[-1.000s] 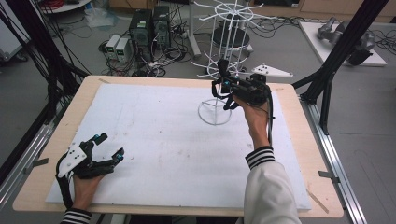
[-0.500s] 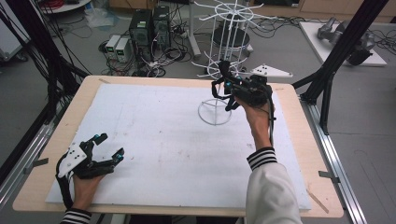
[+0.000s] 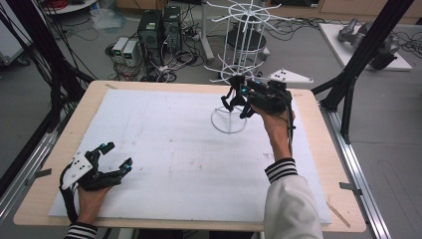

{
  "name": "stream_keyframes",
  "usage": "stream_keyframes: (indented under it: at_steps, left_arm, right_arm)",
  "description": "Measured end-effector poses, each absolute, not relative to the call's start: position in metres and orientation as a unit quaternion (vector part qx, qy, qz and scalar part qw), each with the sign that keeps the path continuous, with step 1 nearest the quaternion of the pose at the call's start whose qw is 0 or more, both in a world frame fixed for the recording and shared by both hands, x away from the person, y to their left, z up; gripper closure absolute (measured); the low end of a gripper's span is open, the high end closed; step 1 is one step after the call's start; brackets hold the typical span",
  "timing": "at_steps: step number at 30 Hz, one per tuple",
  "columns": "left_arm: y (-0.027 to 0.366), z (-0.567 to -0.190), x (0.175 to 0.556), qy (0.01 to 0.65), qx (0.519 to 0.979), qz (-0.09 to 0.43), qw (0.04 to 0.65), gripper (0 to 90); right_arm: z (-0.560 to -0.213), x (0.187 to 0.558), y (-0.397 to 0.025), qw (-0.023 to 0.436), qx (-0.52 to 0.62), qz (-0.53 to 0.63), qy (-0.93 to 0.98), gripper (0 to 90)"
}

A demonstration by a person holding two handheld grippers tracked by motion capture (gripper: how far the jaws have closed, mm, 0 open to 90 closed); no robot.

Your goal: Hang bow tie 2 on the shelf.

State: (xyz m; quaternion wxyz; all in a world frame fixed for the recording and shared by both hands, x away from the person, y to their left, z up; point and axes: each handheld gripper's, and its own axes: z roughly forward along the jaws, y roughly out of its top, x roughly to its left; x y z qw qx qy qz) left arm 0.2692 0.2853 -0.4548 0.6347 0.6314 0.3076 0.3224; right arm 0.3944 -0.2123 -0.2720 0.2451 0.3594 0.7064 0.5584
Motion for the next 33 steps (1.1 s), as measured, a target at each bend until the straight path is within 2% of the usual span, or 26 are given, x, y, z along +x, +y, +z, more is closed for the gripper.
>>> stream_keyframes:
  at_steps: [2,4,7,8,10,12,23,33]
  left_arm:
    - [0.285,-0.455,0.269,0.308,0.631,0.322,0.635,13.9]
    - [0.285,-0.455,0.269,0.308,0.632,0.322,0.635,13.9]
    - [0.286,-0.455,0.269,0.308,0.631,0.321,0.635,13.9]
    - [0.285,-0.455,0.269,0.308,0.631,0.322,0.635,13.9]
    - [0.285,-0.455,0.269,0.31,0.631,0.321,0.635,13.9]
    - [0.285,-0.455,0.269,0.309,0.631,0.321,0.635,13.9]
    - [0.284,-0.455,0.269,0.308,0.634,0.324,0.631,13.9]
    - [0.285,-0.455,0.269,0.308,0.634,0.323,0.631,13.9]
  right_arm:
    - [-0.271,0.393,-0.211,0.251,0.358,0.555,0.708,59.1]
    - [-0.269,0.39,-0.211,0.254,0.355,0.555,0.708,49.5]
    - [-0.269,0.383,-0.208,0.271,0.357,0.558,0.698,16.3]
    - [-0.267,0.38,-0.207,0.274,0.357,0.554,0.7,11.4]
    - [-0.265,0.373,-0.206,0.279,0.339,0.552,0.709,9.0]
    - [-0.264,0.367,-0.207,0.269,0.334,0.55,0.717,1.2]
    - [-0.267,0.331,-0.217,0.276,0.303,0.547,0.73,1.2]
    - [-0.308,0.292,-0.248,0.292,0.328,0.563,0.7,1.3]
